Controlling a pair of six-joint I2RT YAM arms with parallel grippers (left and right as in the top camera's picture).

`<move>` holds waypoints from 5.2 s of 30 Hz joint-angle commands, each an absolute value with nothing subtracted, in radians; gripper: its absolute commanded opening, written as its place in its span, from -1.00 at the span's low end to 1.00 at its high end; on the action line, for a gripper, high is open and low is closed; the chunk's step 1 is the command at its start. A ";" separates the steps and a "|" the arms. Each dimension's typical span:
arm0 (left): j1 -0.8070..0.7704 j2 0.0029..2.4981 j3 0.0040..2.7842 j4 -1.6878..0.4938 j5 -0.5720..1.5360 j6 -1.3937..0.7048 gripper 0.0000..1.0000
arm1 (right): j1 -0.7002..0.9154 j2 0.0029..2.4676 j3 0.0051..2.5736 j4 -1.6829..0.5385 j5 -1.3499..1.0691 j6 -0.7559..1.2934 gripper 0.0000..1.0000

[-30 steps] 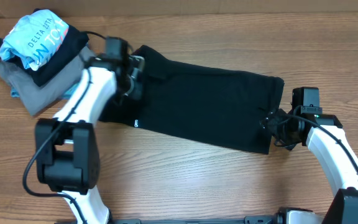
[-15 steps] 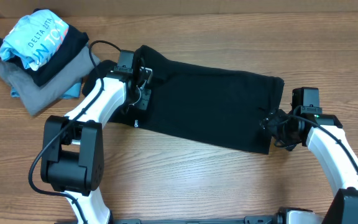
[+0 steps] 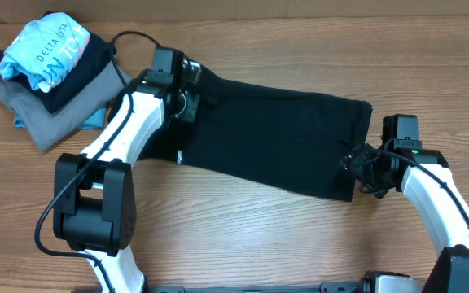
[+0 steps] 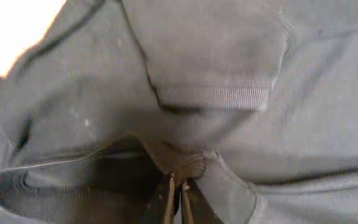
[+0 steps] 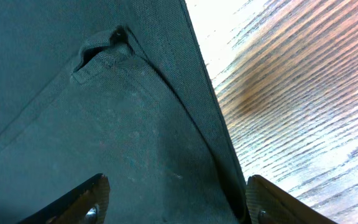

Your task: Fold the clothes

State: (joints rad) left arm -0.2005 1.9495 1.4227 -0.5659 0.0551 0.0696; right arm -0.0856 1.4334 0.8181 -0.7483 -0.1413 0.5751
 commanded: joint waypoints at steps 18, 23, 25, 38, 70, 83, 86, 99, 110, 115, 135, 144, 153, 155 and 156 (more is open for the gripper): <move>-0.147 1.974 1.442 -0.757 -0.143 0.057 -0.46 | -0.093 1.436 0.831 -0.757 -0.113 0.572 0.50; -0.134 2.004 1.439 -0.759 -0.031 0.060 -0.92 | -0.093 1.436 0.831 -0.758 -0.113 0.572 0.50; -0.134 2.027 1.439 -0.778 -0.014 0.060 -0.92 | -0.093 1.436 0.831 -0.759 -0.112 0.572 0.50; -0.129 2.096 1.479 -0.632 -0.022 -0.023 -0.91 | -0.093 1.436 0.831 -0.754 -0.112 0.572 0.50; 0.075 2.100 1.351 -0.859 -0.039 -0.107 -0.38 | -0.093 1.564 0.743 -0.482 -0.303 0.415 -0.02; 0.065 2.100 1.345 -0.866 -0.040 -0.067 -0.37 | -0.093 1.565 0.801 -0.396 -0.183 0.332 0.03; 0.065 2.100 1.345 -0.866 -0.040 -0.067 -0.37 | -0.093 1.568 0.800 -0.362 -0.141 0.331 0.01; 0.065 2.100 1.345 -0.863 -0.040 -0.067 -0.32 | -0.093 1.702 0.800 -0.213 -0.224 0.333 -0.13; 0.065 2.100 1.345 -0.863 -0.040 -0.066 -0.29 | -0.093 1.735 0.800 -0.196 -0.298 0.331 -0.53; 0.065 2.100 1.345 -0.863 -0.040 -0.059 -0.28 | -0.093 1.688 0.803 -0.231 -0.293 0.305 -0.70; 0.065 2.100 1.345 -0.859 -0.059 -0.047 -0.21 | -0.093 1.573 0.826 -0.376 -0.224 0.284 -0.56; 0.065 2.100 1.345 -0.859 -0.058 -0.047 -0.11 | -0.093 1.644 0.825 -0.341 -0.162 0.284 -0.15; 0.065 2.100 1.345 -0.859 -0.059 -0.047 -0.08 | -0.093 1.684 0.826 -0.316 -0.249 0.284 -0.59; 0.065 2.100 1.345 -0.859 -0.059 -0.047 -0.08 | -0.093 1.684 0.827 -0.316 -0.249 0.284 -0.70; 0.065 2.100 1.345 -0.859 -0.059 -0.047 -0.07 | -0.093 1.683 0.828 -0.317 -0.249 0.284 -0.73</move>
